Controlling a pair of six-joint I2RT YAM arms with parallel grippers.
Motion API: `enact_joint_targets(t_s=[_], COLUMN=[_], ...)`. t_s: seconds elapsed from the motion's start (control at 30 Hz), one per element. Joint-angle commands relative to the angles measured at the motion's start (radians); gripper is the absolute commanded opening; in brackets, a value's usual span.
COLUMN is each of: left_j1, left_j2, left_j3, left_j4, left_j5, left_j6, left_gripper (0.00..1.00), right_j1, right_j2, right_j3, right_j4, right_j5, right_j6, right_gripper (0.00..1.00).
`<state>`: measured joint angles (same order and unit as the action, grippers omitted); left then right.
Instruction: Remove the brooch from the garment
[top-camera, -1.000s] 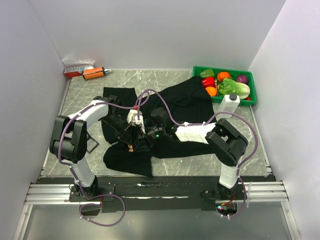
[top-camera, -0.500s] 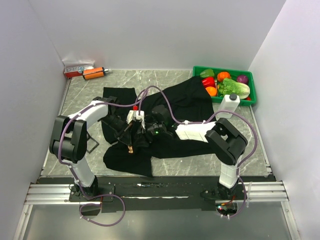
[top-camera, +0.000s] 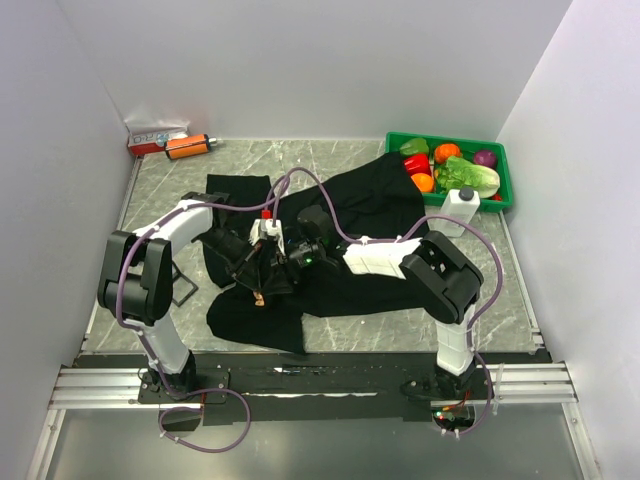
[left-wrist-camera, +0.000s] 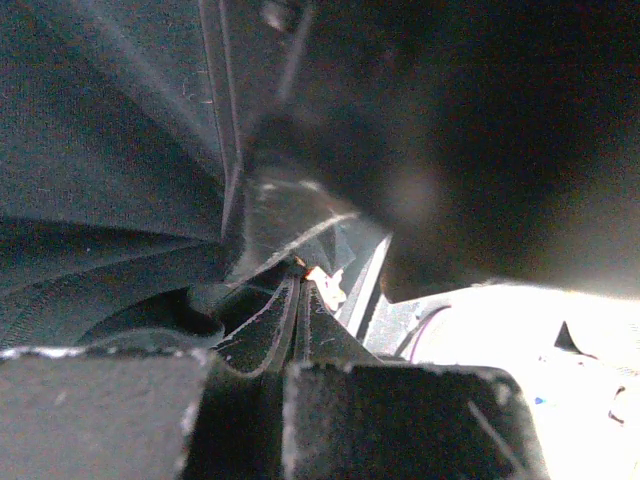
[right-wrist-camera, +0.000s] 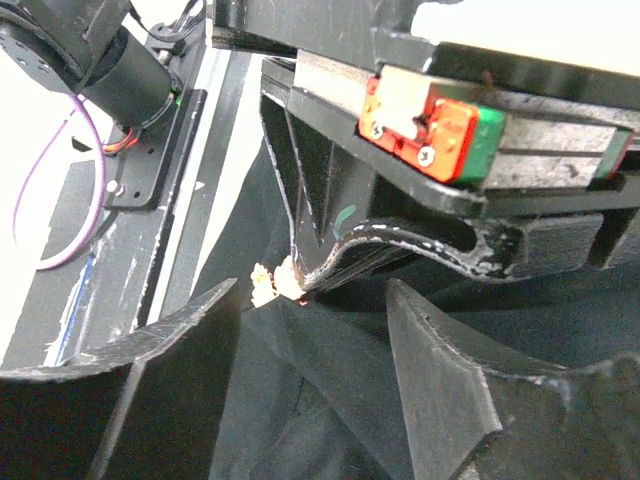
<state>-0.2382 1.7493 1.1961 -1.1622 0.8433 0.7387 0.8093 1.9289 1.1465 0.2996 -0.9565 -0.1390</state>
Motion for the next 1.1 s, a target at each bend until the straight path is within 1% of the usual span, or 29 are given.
enact_joint_targets(t_s=[0.0, 0.07, 0.1, 0.2, 0.27, 0.37, 0.6, 0.87, 0.9, 1.03, 1.07], left_j1=[-0.021, -0.012, -0.004, 0.004, 0.008, 0.02, 0.022, 0.025, 0.025, 0.025, 0.025], left_j2=[-0.036, -0.045, -0.048, -0.062, -0.065, -0.066, -0.06, -0.056, -0.053, -0.042, -0.04], left_j3=[0.053, 0.034, 0.016, -0.015, -0.02, -0.021, -0.009, 0.0, 0.006, 0.017, 0.019], left_j4=[-0.047, -0.025, -0.015, 0.002, 0.004, 0.002, -0.014, -0.034, -0.039, -0.067, -0.068], left_j5=[0.145, 0.166, 0.171, 0.181, 0.184, 0.201, 0.212, 0.231, 0.234, 0.25, 0.25], left_j6=[0.096, 0.079, 0.067, 0.065, 0.065, 0.068, 0.087, 0.096, 0.106, 0.131, 0.131], left_gripper=[0.01, 0.01, 0.01, 0.01, 0.01, 0.01, 0.01, 0.01, 0.01, 0.01, 0.01], right_j1=[-0.018, -0.035, -0.036, -0.033, -0.032, -0.032, -0.033, -0.027, -0.028, -0.024, -0.022], right_j2=[0.036, 0.004, -0.008, -0.036, -0.038, -0.027, 0.033, 0.067, 0.068, 0.097, 0.102], right_j3=[-0.032, -0.086, -0.137, -0.191, -0.197, -0.197, -0.122, -0.099, -0.094, -0.079, -0.074], right_j4=[-0.021, 0.085, 0.158, 0.22, 0.23, 0.234, 0.167, 0.118, 0.107, 0.082, 0.079], right_j5=[0.067, 0.088, 0.105, 0.12, 0.118, 0.116, 0.099, 0.122, 0.121, 0.117, 0.114], right_j6=[0.137, 0.279, 0.309, 0.38, 0.409, 0.418, 0.404, 0.377, 0.371, 0.345, 0.339], right_gripper=[0.64, 0.64, 0.65, 0.66, 0.66, 0.66, 0.63, 0.56, 0.56, 0.63, 0.64])
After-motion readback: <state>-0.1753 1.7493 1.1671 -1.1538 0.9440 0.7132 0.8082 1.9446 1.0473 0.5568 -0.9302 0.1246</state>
